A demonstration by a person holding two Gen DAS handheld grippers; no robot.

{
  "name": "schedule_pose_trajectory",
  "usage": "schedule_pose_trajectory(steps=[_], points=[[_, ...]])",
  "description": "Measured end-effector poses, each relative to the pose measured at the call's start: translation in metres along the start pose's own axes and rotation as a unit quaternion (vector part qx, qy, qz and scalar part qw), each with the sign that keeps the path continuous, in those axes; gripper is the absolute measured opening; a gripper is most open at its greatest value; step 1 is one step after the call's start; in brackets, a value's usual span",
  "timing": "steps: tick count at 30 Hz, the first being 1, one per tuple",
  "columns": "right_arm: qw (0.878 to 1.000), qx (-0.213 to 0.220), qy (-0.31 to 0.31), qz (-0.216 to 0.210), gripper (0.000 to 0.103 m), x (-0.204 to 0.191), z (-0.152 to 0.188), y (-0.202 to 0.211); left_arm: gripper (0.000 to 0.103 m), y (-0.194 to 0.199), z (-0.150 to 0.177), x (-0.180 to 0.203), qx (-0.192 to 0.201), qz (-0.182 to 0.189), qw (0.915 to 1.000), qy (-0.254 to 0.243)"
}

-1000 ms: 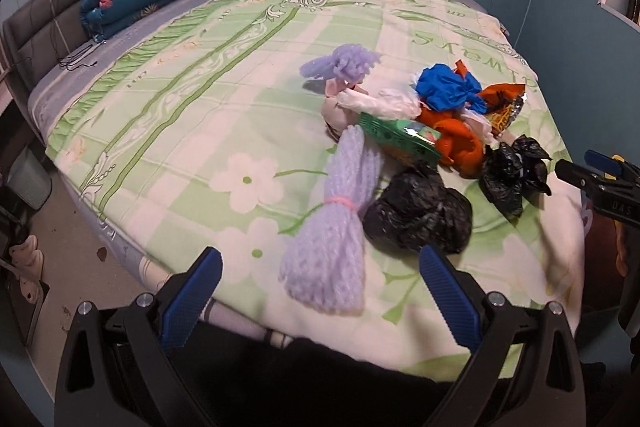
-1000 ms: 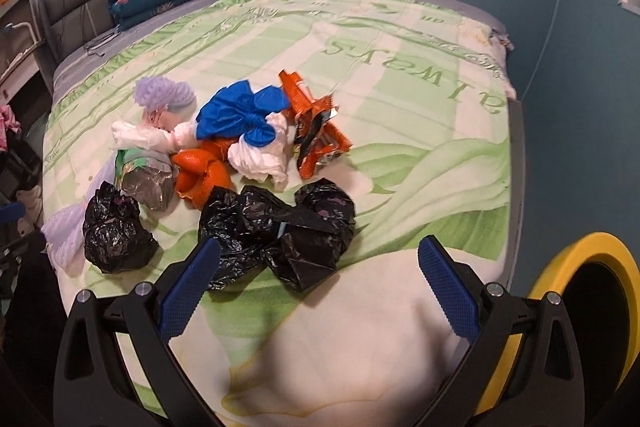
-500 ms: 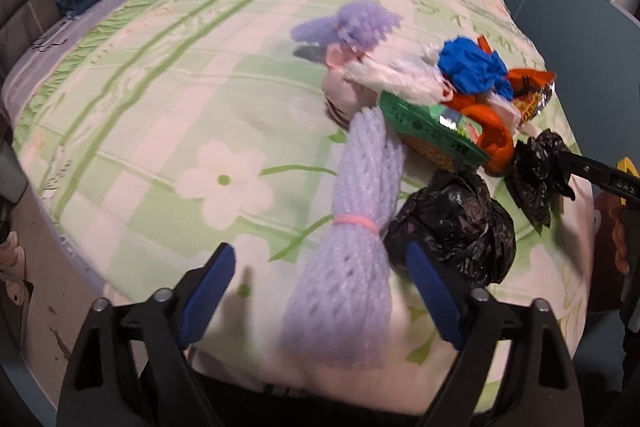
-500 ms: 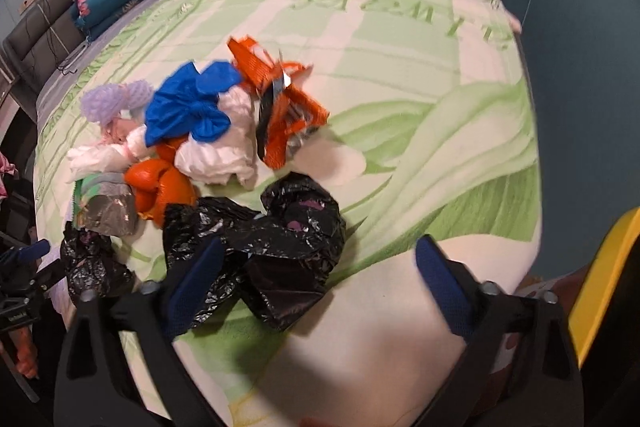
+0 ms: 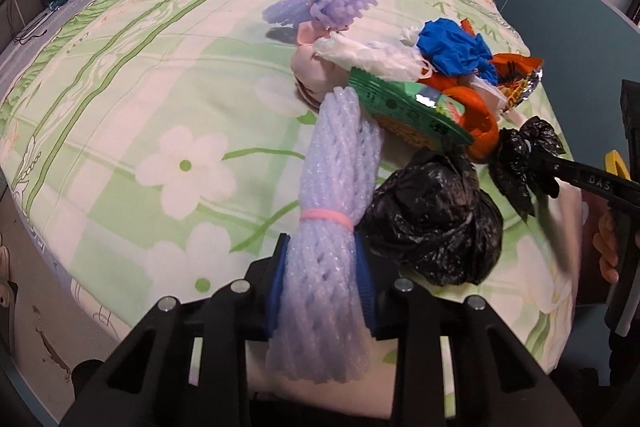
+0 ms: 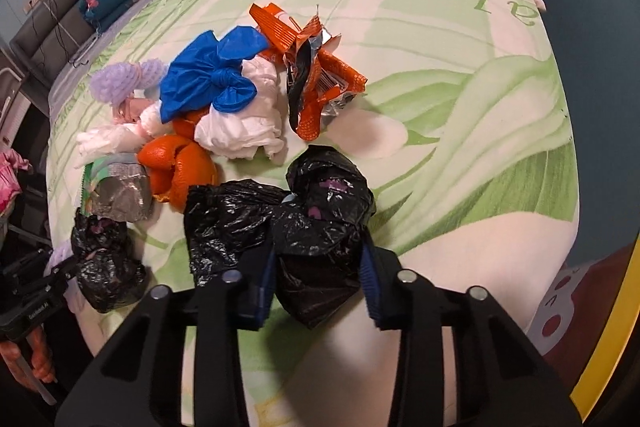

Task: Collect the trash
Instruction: 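Carry the lavender mesh net in the left tool while the right tool carries the black bag to the bin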

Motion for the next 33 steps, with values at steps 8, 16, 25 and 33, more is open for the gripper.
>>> schedule_pose_trajectory(steps=[8,16,25,33], points=[[0.999,0.032,0.006,-0.024,0.029,-0.008,0.003,0.037,0.029,0.037,0.002,0.000,0.042,0.000,0.9991,-0.001],[0.997,0.069,0.008,-0.045,0.029,-0.011,0.004,0.089,0.029,0.075,0.003,0.002,0.083,-0.005,0.9964,0.018],[0.993,0.110,-0.003,-0.048,0.029,0.008,0.006,0.140,0.029,0.119,-0.003,0.033,0.121,0.011,0.9926,0.012],[0.989,0.140,-0.016,-0.036,0.029,0.037,0.010,0.175,0.029,0.145,-0.012,0.089,0.136,0.040,0.9897,-0.021]])
Point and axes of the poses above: each gripper's, at about its wrist camera, not at the fingertips, and y roughly against the way its jaws point, x to its right, z to its underside, the point moved 7 cm from there along -y, roughly the way its jaws point, and after that the axes turned 4 degrees about x, right-handed, at the moved point
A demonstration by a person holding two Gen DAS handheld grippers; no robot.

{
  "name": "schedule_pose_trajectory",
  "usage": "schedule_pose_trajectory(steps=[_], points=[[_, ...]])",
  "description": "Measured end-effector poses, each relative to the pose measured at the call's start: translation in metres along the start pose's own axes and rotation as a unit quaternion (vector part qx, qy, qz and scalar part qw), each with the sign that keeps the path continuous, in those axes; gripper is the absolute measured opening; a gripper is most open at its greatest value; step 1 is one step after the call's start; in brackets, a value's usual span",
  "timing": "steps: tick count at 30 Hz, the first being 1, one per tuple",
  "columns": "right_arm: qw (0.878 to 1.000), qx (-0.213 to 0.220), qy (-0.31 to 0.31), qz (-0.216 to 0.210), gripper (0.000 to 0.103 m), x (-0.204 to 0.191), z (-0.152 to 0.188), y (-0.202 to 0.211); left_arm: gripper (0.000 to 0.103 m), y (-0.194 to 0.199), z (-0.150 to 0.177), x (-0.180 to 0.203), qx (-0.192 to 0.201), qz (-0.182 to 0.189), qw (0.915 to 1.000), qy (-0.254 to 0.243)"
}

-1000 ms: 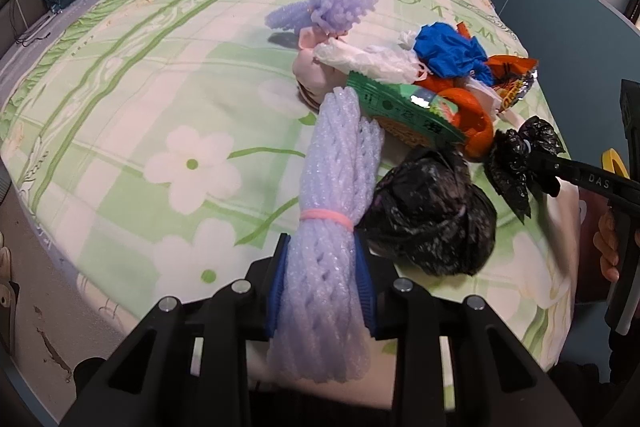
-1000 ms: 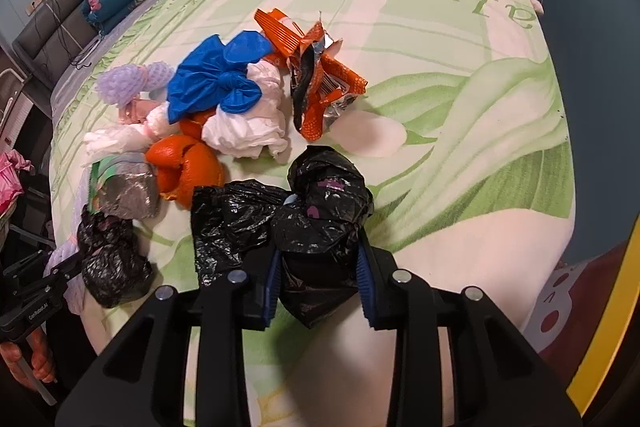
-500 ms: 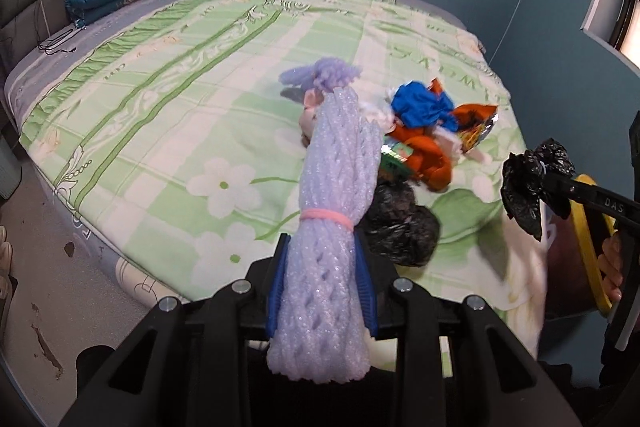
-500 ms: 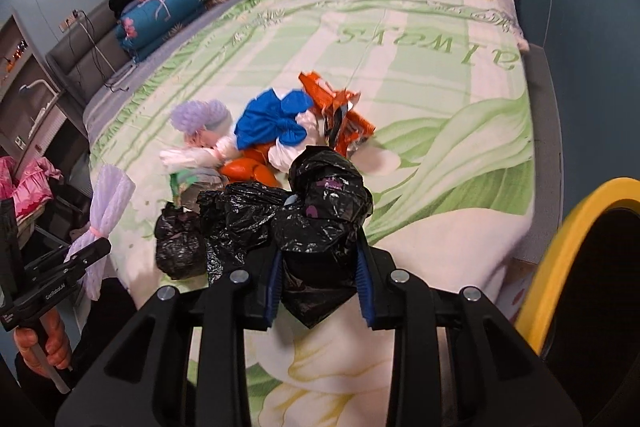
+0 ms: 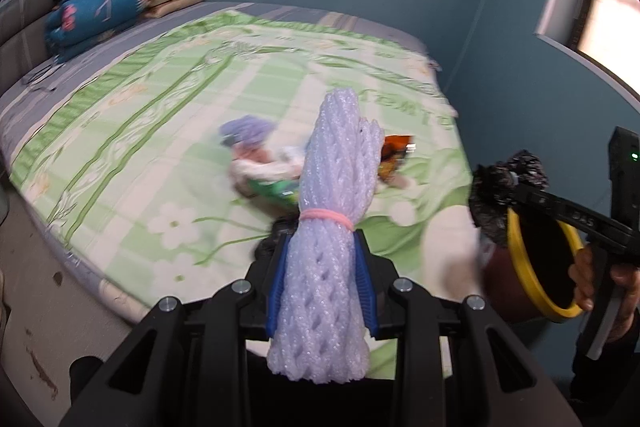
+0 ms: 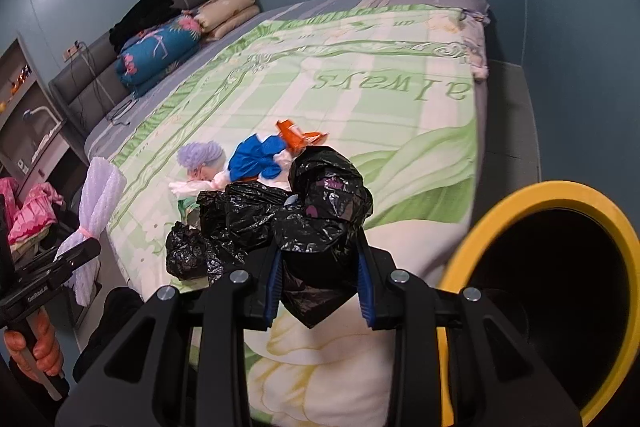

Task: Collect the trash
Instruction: 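Carry the lavender mesh net in the left tool while the right tool carries the black bag to the bin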

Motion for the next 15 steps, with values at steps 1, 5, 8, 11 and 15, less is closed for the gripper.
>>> schedule_pose_trajectory(steps=[1,5,8,11,15], points=[[1.000,0.003,-0.005,0.003,0.029,0.006,-0.001,0.005,0.029,0.000,-0.002,0.010,-0.001,0.005,1.0000,-0.006],[0.999,0.022,-0.017,0.017,0.029,0.026,-0.007,0.024,0.029,-0.005,-0.009,0.046,-0.007,0.030,0.9991,-0.030],[0.998,0.037,-0.029,0.030,0.029,0.044,-0.011,0.038,0.029,-0.010,-0.012,0.071,-0.012,0.046,0.9978,-0.046],[0.997,0.052,-0.042,0.046,0.030,0.063,-0.015,0.052,0.029,-0.016,-0.014,0.097,-0.018,0.062,0.9959,-0.064],[0.993,0.074,-0.059,0.072,0.030,0.091,-0.019,0.069,0.029,-0.022,-0.017,0.129,-0.027,0.084,0.9925,-0.085]])
Point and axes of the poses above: each gripper's, at about its wrist camera, not at the fingertips, and y roughly against the way its jaws point, x to its right, z to its underside, the point moved 7 cm from there along -y, roughly the way its jaws point, and after that the axes turned 4 degrees about x, right-handed, at the moved point
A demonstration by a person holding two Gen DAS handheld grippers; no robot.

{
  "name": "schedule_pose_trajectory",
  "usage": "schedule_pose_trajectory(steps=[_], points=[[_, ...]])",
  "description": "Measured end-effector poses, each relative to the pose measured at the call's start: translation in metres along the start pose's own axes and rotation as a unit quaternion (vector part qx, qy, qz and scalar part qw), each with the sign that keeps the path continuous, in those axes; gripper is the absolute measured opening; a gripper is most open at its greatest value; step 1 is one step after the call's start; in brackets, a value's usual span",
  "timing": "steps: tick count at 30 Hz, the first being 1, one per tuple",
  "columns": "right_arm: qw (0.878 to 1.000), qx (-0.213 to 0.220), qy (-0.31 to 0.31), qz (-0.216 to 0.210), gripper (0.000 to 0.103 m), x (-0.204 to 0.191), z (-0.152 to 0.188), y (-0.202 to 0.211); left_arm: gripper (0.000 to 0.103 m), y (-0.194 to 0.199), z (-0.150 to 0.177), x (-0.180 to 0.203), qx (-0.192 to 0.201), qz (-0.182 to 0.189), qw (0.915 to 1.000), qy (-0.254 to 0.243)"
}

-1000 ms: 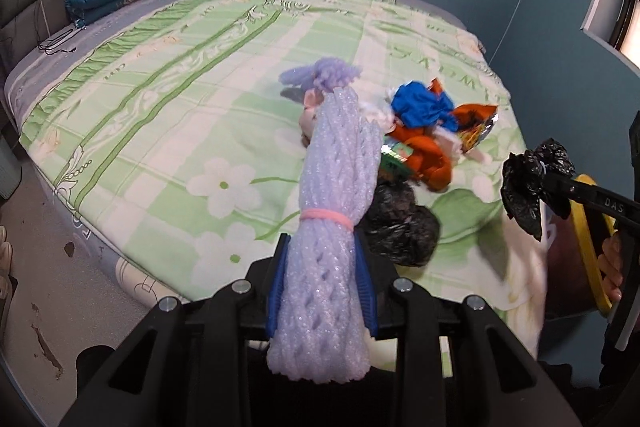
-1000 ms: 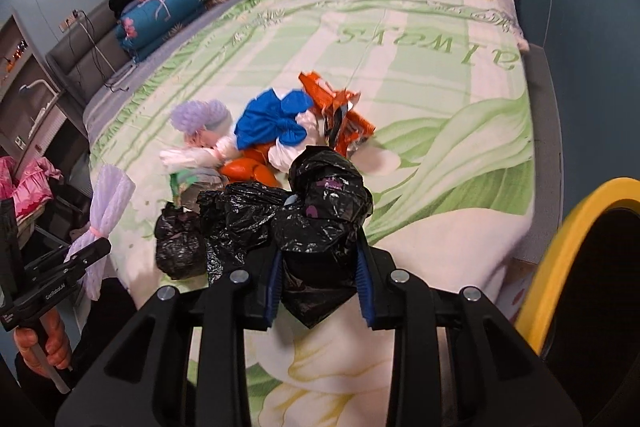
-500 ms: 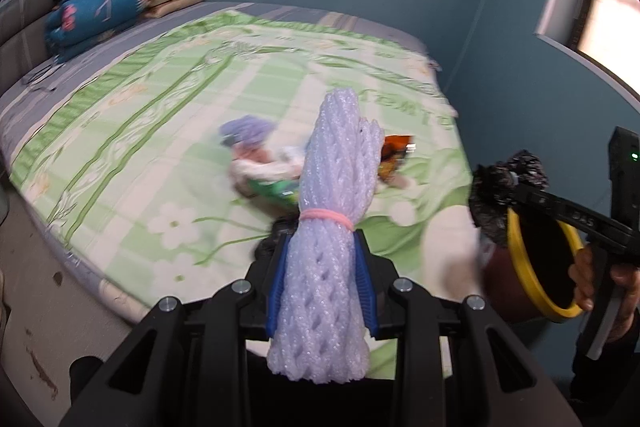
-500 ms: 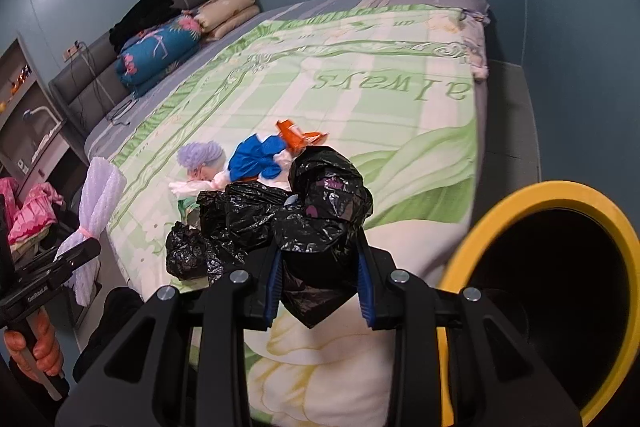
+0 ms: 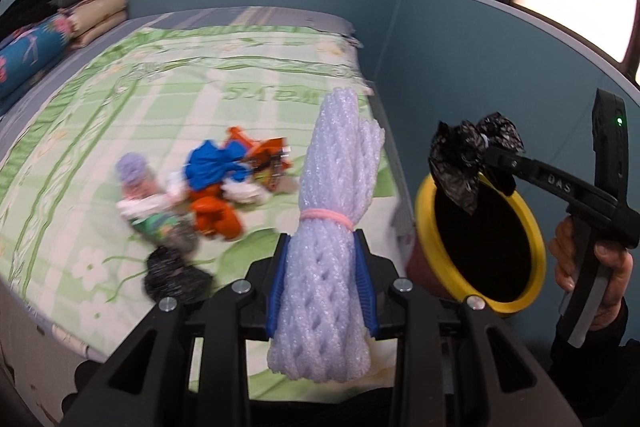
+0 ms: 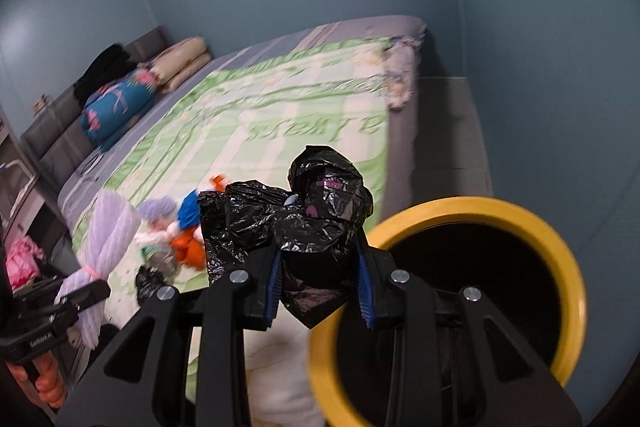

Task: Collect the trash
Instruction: 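Carry the lavender mesh net in the left tool while the right tool carries the black bag to the bin, then open both tools over the yellow-rimmed bin, dropping the net and black bag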

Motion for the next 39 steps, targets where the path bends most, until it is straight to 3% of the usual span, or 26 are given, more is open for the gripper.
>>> schedule_pose_trajectory(steps=[7,17,39], points=[[0.998,0.033,-0.030,0.052,0.030,0.048,-0.010,0.017,0.029,-0.018,-0.013,0.053,-0.008,0.042,0.9988,-0.022],[0.989,0.062,-0.051,0.128,0.030,0.101,-0.020,0.034,0.029,-0.051,-0.013,0.114,-0.049,0.082,0.9934,-0.064],[0.988,0.006,-0.093,0.124,0.033,0.127,0.000,-0.005,0.030,-0.104,0.026,0.166,-0.129,0.117,0.9818,-0.075]])
Point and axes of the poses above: each gripper's, at about its wrist camera, not at the fingertips, and y roughly against the way its jaws point, x to its right, z to its underside, the point moved 7 cm from there along -y, roughly the way its jaws point, and after that the axes turned 4 degrees about x, right-handed, at the moved point
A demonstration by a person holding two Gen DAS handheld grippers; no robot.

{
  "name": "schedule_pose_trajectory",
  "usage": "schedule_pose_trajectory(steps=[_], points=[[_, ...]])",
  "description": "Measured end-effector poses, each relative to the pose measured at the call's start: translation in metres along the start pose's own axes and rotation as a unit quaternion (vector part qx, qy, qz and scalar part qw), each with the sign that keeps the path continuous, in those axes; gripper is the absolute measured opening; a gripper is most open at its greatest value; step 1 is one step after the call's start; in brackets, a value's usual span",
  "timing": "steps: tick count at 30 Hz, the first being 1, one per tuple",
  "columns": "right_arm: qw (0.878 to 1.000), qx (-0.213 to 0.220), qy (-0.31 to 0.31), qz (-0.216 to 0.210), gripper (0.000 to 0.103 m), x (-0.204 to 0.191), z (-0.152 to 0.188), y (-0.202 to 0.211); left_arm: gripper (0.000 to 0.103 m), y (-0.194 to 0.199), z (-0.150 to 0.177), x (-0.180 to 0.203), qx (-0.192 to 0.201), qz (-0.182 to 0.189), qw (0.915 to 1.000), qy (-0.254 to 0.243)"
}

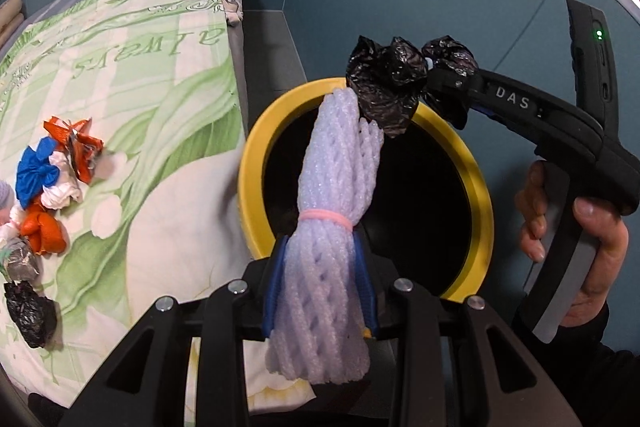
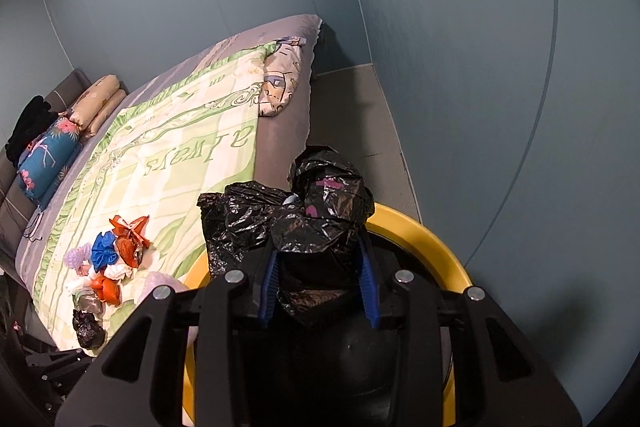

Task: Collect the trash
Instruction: 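Open both tools over the yellow-rimmed bin, dropping the net and black bag, then move both tools back over the trash pile on the bed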

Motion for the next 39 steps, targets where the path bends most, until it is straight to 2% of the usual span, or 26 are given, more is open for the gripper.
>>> schedule_pose_trajectory(steps=[4,11,14,20,27,30,39], points=[[1.000,0.001,-0.006,-0.003,0.037,0.003,0.000,0.001,0.034,0.000,0.000,0.003,0.009,-0.004,0.9999,-0.006],[1.000,0.004,-0.019,-0.008,0.045,0.010,-0.001,0.004,0.056,0.005,0.001,0.003,0.021,-0.001,0.9998,-0.002],[1.000,0.005,-0.024,-0.010,0.046,0.011,-0.001,0.004,0.062,0.008,0.002,0.001,0.024,0.000,0.9997,0.006],[1.000,0.007,-0.023,-0.016,0.047,0.008,-0.002,0.006,0.066,0.017,0.000,-0.008,0.037,-0.003,0.9991,0.020],[0.999,0.010,-0.008,-0.039,0.047,-0.006,-0.002,0.011,0.071,0.038,-0.002,-0.032,0.062,-0.024,0.9968,0.044],[0.999,0.015,0.002,-0.051,0.052,-0.017,-0.004,0.015,0.074,0.050,-0.004,-0.042,0.080,-0.038,0.9948,0.049],[0.995,0.024,0.048,-0.088,0.057,-0.066,-0.008,0.025,0.085,0.098,-0.004,-0.072,0.140,-0.091,0.9843,0.058]])
Point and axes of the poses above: each gripper's, at about its wrist camera, not at the fingertips, and y roughly against the way its jaws point, x to its right, z to its underside, the point moved 7 cm from there along -y, roughly the way its jaws point, and after that the axes turned 4 degrees about x, right-handed, at the moved point
